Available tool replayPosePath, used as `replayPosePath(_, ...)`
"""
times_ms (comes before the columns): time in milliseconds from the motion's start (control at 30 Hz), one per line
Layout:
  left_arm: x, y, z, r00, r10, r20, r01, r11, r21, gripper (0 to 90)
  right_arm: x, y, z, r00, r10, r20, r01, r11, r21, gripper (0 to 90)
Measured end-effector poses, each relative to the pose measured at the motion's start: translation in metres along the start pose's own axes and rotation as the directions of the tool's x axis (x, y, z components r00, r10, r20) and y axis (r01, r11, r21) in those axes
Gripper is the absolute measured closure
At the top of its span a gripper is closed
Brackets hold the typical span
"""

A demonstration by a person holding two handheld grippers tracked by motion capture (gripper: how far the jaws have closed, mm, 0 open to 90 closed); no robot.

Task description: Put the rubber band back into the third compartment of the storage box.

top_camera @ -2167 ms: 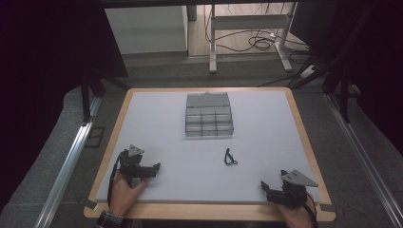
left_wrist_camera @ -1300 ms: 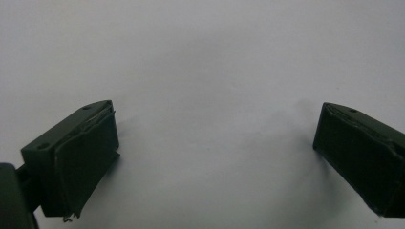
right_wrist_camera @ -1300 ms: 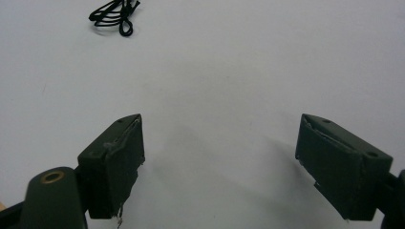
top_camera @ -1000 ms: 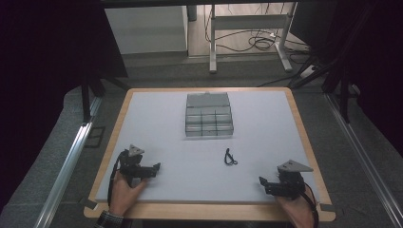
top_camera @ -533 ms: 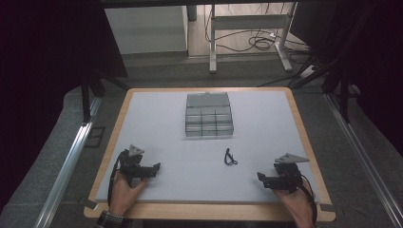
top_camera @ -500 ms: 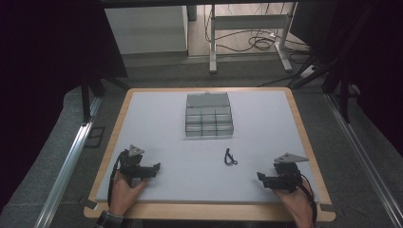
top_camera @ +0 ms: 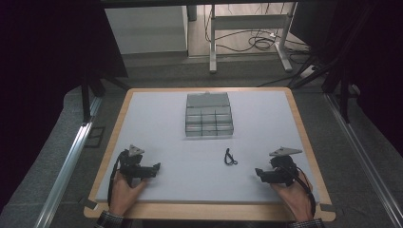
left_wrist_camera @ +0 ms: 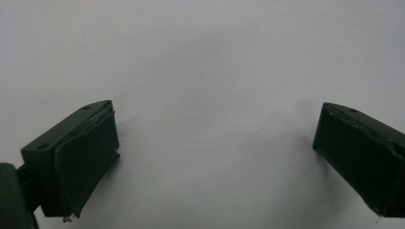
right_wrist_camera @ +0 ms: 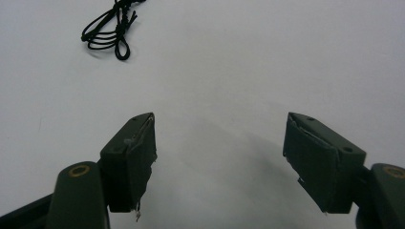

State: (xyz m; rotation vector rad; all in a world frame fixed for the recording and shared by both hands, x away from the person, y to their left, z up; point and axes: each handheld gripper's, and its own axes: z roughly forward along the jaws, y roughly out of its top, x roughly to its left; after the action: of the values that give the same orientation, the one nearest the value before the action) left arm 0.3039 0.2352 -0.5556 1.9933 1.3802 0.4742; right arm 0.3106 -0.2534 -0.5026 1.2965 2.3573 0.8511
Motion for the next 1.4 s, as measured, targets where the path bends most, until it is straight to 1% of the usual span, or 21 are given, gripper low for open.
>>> replayPosePath(133, 0.000, 0.000, 0.000, 1.0000, 0.000, 0.000, 0.000, 1.0000, 0.000, 1.5, -0.001, 0.005, 0.002, 1.0000, -0.004, 0.001, 0.004, 1.000, 0.012, 29.8)
replayPosePath(333, 0.000, 0.000, 0.000, 1.0000, 0.000, 0.000, 0.000, 1.0000, 0.000, 1.5, -0.004, 0.013, 0.004, 0.9998, -0.013, -0.013, 0.013, 0.999, 0.034, 35.1)
replayPosePath(533, 0.000, 0.000, 0.000, 1.0000, 0.000, 0.000, 0.000, 1.0000, 0.000, 1.5, -0.003, 0.021, 0.009, 0.9996, -0.018, -0.021, 0.019, 0.998, 0.066, 39.3)
replayPosePath(700, 0.000, 0.000, 0.000, 1.0000, 0.000, 0.000, 0.000, 1.0000, 0.000, 1.5, -0.003, 0.029, 0.014, 0.9986, -0.025, -0.046, 0.029, 0.995, 0.093, 43.1)
replayPosePath(833, 0.000, 0.000, 0.000, 1.0000, 0.000, 0.000, 0.000, 1.0000, 0.000, 1.5, -0.001, 0.036, 0.018, 0.9974, -0.041, -0.059, 0.049, 0.990, 0.131, 45.1)
replayPosePath(1067, 0.000, 0.000, 0.000, 1.0000, 0.002, 0.000, -0.002, 1.0000, 0.002, 1.5, 0.006, 0.050, 0.026, 0.9942, -0.083, -0.068, 0.094, 0.977, 0.189, 49.8)
replayPosePath(1233, 0.000, 0.000, 0.000, 1.0000, 0.002, 0.000, -0.002, 1.0000, 0.001, 1.5, 0.008, 0.059, 0.031, 0.9925, -0.092, -0.081, 0.108, 0.969, 0.221, 52.7)
replayPosePath(1400, 0.000, 0.000, 0.000, 1.0000, 0.002, 0.001, -0.002, 1.0000, 0.001, 1.5, 0.009, 0.068, 0.034, 0.9906, -0.094, -0.099, 0.116, 0.965, 0.236, 55.2)
